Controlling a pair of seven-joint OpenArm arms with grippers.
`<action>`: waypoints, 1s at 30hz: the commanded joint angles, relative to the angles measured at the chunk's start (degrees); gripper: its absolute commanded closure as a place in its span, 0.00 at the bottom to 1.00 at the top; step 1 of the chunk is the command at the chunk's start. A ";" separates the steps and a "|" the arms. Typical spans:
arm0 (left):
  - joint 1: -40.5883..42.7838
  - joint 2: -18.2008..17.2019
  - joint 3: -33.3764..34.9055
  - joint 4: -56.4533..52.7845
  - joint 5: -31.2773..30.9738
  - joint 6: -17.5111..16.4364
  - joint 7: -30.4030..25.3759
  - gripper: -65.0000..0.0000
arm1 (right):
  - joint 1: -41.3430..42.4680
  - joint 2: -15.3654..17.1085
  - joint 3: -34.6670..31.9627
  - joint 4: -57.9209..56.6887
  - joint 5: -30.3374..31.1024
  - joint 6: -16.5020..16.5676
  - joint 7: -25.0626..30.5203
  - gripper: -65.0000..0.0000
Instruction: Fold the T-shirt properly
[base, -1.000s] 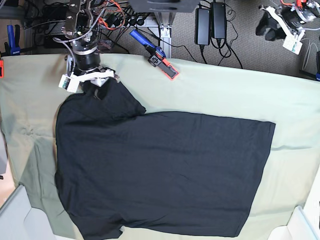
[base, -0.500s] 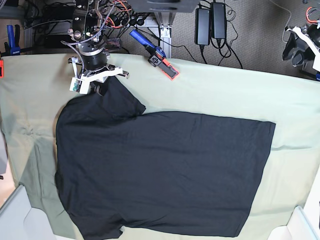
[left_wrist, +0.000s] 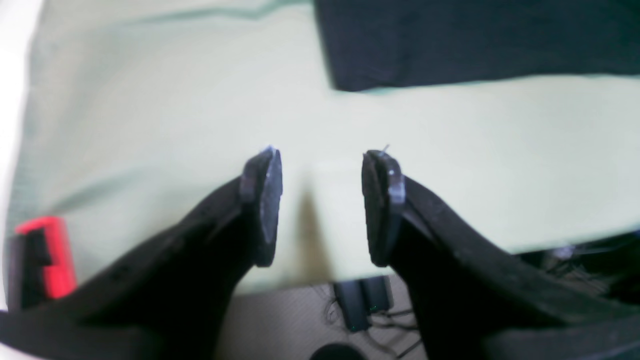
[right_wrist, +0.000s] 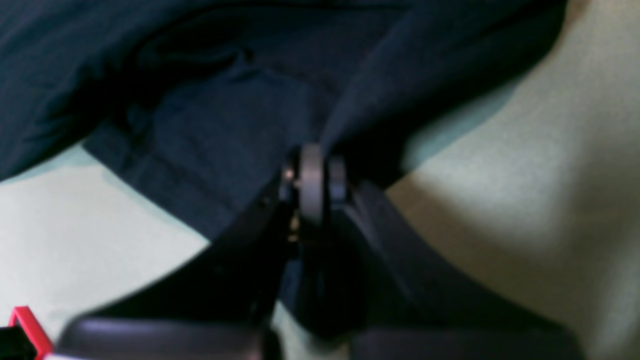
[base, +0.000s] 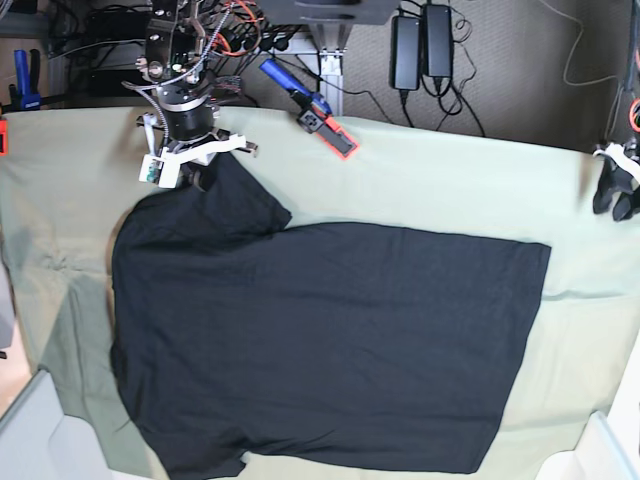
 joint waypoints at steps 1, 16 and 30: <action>-1.40 -1.86 0.48 -1.03 -0.96 0.07 -1.01 0.55 | -0.48 -0.15 -0.11 0.15 -0.39 -0.59 -2.34 1.00; -26.27 -2.58 20.35 -26.53 -1.90 0.00 -1.01 0.55 | -0.55 -0.15 -0.11 0.15 -3.63 -0.59 -2.34 1.00; -29.81 1.77 25.22 -27.80 -2.80 -0.20 0.79 0.55 | -1.01 -0.17 -0.11 0.15 -3.80 -0.59 -2.34 1.00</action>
